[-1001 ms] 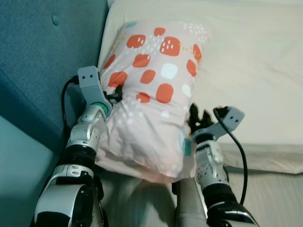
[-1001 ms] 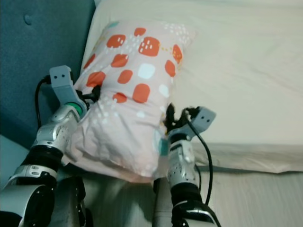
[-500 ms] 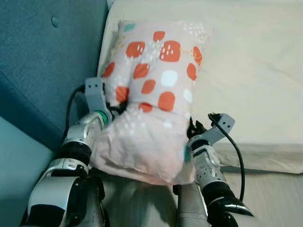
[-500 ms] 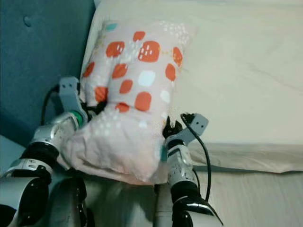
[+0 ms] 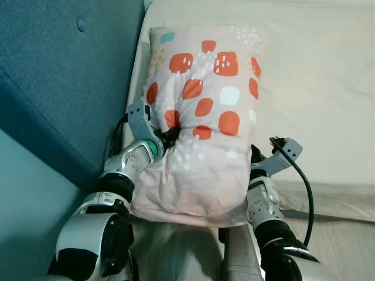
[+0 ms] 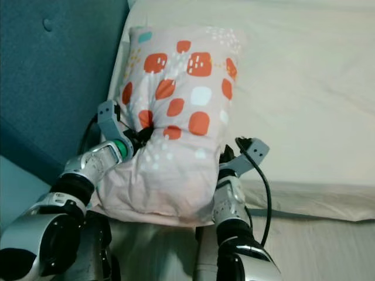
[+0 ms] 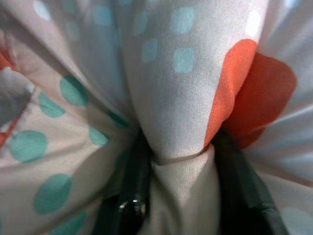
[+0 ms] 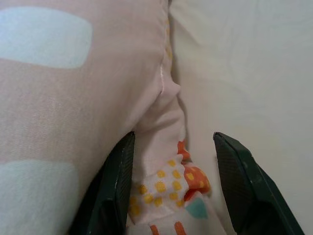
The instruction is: Clean up the room
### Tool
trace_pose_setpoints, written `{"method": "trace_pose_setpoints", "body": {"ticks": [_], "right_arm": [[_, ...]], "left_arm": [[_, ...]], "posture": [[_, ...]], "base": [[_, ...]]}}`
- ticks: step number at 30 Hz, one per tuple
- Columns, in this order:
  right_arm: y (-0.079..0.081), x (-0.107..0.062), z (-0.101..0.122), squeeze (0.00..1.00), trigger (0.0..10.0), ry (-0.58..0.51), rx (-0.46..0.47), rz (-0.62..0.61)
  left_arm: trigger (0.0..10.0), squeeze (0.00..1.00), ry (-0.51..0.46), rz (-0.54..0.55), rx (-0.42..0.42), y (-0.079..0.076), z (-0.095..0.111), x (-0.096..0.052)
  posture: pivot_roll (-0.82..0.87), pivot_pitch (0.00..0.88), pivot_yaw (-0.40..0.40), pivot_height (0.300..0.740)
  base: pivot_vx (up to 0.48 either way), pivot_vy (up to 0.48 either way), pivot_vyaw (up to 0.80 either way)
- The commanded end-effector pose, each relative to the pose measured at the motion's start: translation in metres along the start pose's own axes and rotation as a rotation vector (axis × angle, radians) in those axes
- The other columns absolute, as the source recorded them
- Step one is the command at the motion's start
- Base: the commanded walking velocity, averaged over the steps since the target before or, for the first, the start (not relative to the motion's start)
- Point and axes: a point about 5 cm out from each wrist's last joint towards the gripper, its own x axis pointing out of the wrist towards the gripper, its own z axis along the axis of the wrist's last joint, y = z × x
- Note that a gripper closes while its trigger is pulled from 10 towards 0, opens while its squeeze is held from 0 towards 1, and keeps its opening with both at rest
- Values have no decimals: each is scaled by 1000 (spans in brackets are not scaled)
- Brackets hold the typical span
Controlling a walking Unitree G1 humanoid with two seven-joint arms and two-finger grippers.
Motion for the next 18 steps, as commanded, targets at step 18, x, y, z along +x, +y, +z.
{"method": "trace_pose_setpoints", "body": {"ticks": [18], "right_arm": [[-28,-15,14,0,10000,-105,-63,-154]], "left_arm": [[0,0,130,-77,-68,-29,-17,3]], "posture": [[-79,203,106,566]], "base": [[0,0,0]]}}
